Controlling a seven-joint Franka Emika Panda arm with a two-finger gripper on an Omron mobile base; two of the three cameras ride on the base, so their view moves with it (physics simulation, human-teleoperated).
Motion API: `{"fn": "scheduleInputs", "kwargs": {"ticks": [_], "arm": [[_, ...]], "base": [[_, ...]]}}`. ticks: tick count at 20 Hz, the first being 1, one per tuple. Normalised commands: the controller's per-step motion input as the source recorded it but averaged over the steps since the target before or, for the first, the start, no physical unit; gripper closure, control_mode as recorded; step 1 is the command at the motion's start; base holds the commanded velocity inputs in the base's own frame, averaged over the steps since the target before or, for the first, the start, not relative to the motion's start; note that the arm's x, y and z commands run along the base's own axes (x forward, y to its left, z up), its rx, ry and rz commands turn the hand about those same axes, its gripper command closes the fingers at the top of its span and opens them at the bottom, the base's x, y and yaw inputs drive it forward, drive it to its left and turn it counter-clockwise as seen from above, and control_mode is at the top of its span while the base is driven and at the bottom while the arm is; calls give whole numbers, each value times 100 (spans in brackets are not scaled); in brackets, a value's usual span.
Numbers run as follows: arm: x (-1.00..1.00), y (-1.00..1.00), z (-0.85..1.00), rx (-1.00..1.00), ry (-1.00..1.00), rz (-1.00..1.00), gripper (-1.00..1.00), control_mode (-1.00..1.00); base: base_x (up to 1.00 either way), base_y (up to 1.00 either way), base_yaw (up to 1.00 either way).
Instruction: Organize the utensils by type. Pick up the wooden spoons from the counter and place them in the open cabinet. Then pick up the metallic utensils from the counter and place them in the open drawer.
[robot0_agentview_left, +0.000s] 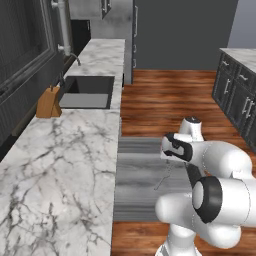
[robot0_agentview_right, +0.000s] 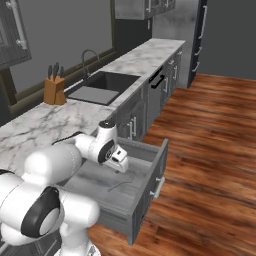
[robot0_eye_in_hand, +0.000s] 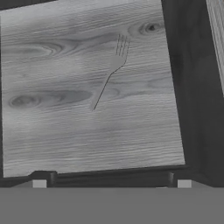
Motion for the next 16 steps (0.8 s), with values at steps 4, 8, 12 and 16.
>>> {"fn": "scheduleInputs", "kwargs": {"ticks": [4,8,12,16], "arm": [[-5,0,0,0,0,0,-100,-100],[-9,-1,0,0,-2,0,-100,100],[0,0,0,0,0,0,-100,100],[0,0,0,0,0,0,-100,100]], "base": [[0,0,0],[-44,-18,-4],[-60,-40,-18],[-44,-49,-12]]}}
